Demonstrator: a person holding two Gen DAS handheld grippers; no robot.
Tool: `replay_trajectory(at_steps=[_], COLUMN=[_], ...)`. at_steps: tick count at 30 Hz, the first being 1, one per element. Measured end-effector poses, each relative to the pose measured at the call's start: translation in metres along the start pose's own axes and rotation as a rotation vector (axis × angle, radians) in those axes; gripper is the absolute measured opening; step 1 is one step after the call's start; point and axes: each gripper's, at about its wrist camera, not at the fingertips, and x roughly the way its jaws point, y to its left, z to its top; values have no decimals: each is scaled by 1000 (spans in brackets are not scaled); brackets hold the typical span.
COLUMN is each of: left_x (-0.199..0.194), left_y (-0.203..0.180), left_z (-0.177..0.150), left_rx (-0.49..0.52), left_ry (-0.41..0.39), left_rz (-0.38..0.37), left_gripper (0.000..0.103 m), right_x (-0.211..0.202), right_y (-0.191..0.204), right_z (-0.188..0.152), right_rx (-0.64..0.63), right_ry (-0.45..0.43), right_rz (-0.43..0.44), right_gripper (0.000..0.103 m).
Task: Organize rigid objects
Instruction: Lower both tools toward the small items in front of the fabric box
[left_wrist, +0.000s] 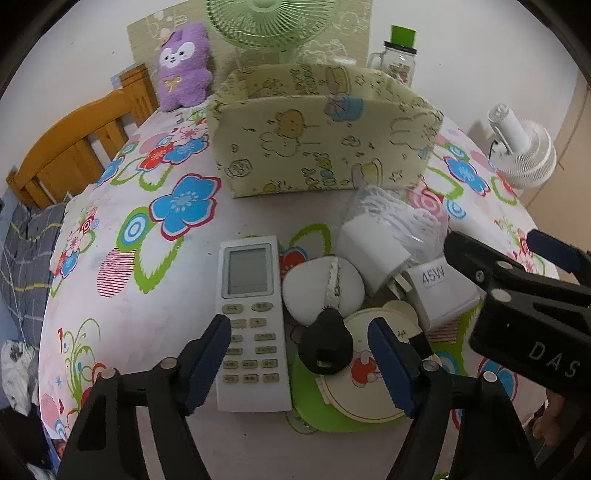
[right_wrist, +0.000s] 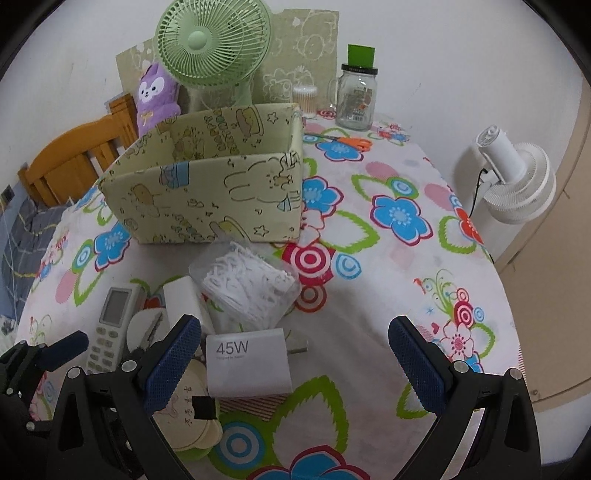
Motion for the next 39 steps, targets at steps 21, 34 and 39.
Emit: replay_trajectory(at_steps=[21,34,39], left_x=[3,4,3], left_y=[-12,-17,-17], left_z=[-3,0,-1], left_rx=[24,-10,-21], left_ry=[18,49,39], left_rz=[16,0,-3], left_gripper=[47,32,32], right_x=[9,22,29], right_y=[6,10,13], right_z=[-3,-9,-11], right_rx=[-26,-46,-36], right_ry=[25,79,110], right_rz=[17,14,30], right_gripper=[103,103,100])
